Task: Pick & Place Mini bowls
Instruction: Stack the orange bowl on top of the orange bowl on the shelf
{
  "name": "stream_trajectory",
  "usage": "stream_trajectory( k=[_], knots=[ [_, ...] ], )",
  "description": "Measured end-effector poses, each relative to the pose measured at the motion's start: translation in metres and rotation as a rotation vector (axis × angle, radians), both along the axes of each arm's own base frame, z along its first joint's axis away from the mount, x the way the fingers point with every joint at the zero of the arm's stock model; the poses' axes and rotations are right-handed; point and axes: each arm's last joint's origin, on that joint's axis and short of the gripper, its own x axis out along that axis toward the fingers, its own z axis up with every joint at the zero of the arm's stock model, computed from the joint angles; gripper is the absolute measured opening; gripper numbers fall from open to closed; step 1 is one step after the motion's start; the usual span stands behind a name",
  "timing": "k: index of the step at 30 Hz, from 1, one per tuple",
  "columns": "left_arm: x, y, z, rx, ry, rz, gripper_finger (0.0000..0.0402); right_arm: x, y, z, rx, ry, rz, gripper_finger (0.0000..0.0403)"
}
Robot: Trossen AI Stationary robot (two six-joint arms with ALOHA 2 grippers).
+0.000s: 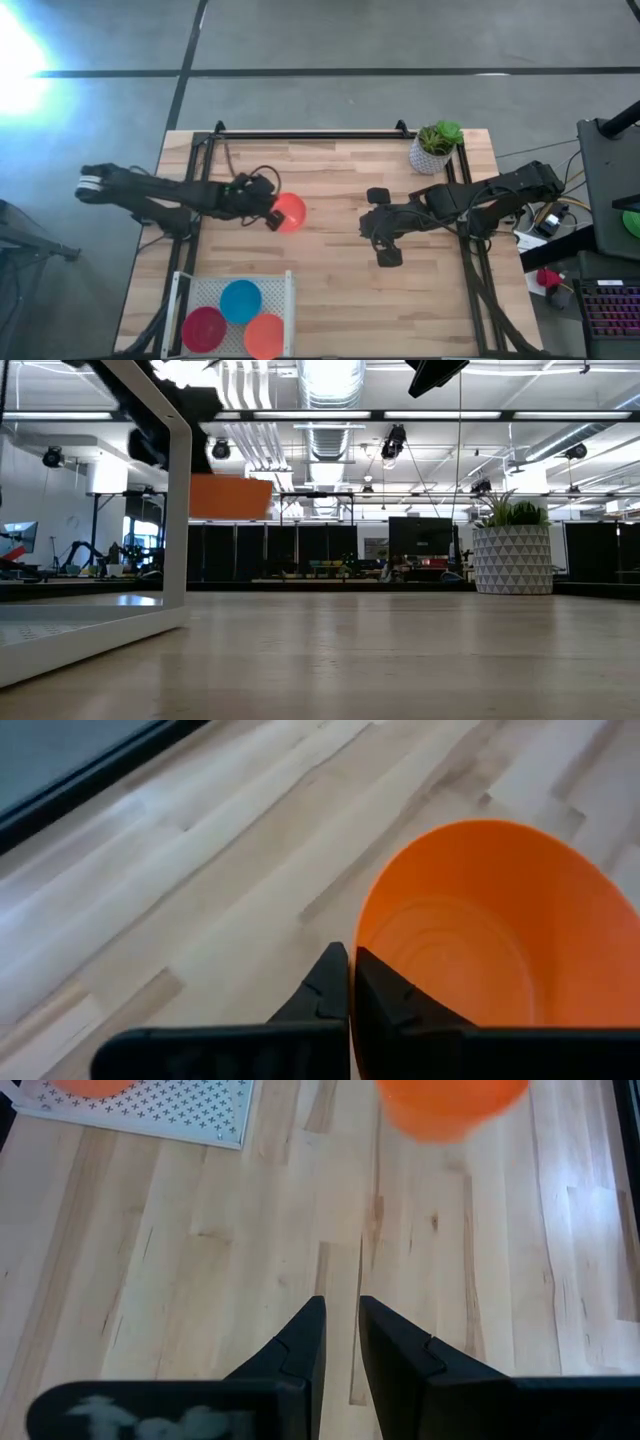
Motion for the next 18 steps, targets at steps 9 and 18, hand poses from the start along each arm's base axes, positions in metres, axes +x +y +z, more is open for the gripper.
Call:
stream_trajectory(
  k=[9, 18],
  knots=[
    [-0.052, -0.025, 0.031, -0.088, -0.016, -0.323, 0.0000, 0.000, 0.000, 0.000, 0.000, -0.001, 0.000, 0.0061],
    [-0.073, -0.065, 0.033, -0.156, 0.030, -0.692, 0.0000, 0.000, 0.000, 0.000, 0.000, -0.002, 0.000, 0.0061]
  ],
)
